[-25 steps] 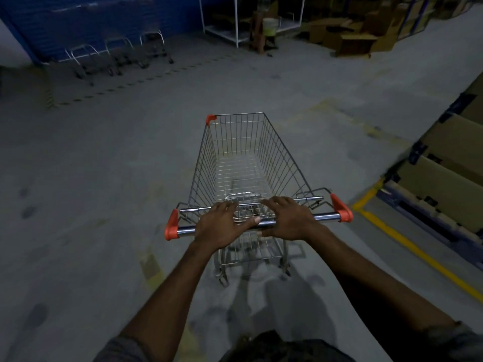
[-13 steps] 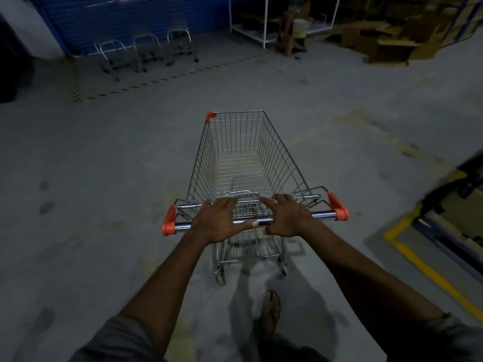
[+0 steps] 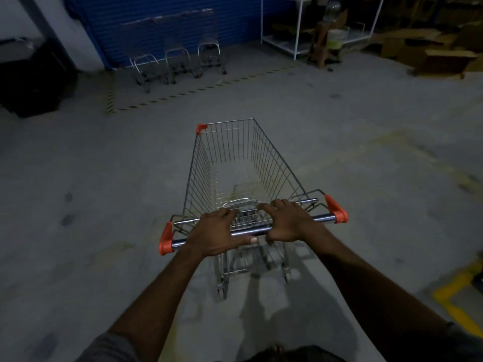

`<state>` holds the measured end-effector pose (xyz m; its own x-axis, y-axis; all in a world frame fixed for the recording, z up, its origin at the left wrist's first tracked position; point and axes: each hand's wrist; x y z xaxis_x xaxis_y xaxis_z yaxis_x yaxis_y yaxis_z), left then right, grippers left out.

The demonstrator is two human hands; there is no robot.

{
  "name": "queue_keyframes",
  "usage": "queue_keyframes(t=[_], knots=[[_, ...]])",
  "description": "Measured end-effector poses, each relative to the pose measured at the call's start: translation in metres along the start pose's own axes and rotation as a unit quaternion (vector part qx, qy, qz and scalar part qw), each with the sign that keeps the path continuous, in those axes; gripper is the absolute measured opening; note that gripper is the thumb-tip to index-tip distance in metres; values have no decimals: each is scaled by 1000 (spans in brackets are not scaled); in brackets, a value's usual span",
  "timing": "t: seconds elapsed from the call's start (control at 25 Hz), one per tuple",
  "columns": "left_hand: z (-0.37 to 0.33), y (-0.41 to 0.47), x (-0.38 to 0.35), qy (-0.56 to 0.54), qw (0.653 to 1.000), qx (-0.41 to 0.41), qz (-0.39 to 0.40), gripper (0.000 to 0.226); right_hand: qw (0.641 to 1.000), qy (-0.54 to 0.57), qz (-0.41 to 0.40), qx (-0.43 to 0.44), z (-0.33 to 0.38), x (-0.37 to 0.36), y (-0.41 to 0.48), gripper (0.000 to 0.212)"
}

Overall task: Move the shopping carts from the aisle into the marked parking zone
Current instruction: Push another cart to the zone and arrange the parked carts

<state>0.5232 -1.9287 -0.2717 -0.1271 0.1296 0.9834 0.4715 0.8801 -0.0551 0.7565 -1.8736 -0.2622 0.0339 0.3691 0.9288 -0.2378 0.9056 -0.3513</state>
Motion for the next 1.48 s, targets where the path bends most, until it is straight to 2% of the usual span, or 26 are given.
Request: queue_keyframes(t=[0.32,0.52,0.68,0.76,0.84,0.92,1.0,1.24,1.32,1.48], knots=[[83,80,13,39,999,-3,-33,108,999,8,-36,8,13,36,109,99],[152,129,34,46,997,-10,-67,105,991,-5,-133,13,34,57,183,83],[217,179,48,73,994,-15,-82,108,985,-3,-170,16,56,80,254,77],[251,204,49,90,990,-12,-106,110,983,-15,-183,3,67,88,291,69],[280,229,51,97,983,-23,-152,100,975,-19,-219,-27,76,90,327,53],[304,254,59,105,982,-36,-154,92,966,-18,-249,-68,83,93,360,43],[330,279,64,132,979,-61,-140,88,964,-16,-249,-95,89,106,396,39],[414,355,75,170,974,-113,-98,71,974,-49,-203,-87,100,162,498,27],[443,384,82,171,973,-114,-101,67,978,-56,-185,-74,103,183,534,26],[502,442,92,148,978,-99,-106,60,977,-47,-197,-69,108,212,616,24]])
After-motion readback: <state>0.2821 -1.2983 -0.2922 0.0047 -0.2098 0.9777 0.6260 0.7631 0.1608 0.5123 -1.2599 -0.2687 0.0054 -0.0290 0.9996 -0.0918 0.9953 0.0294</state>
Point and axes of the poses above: each hand's wrist, its own y-axis towards the middle knuckle, its own x-axis out of the back of the hand, z = x × y, and after that the axes turned 14 degrees about -x, right-handed
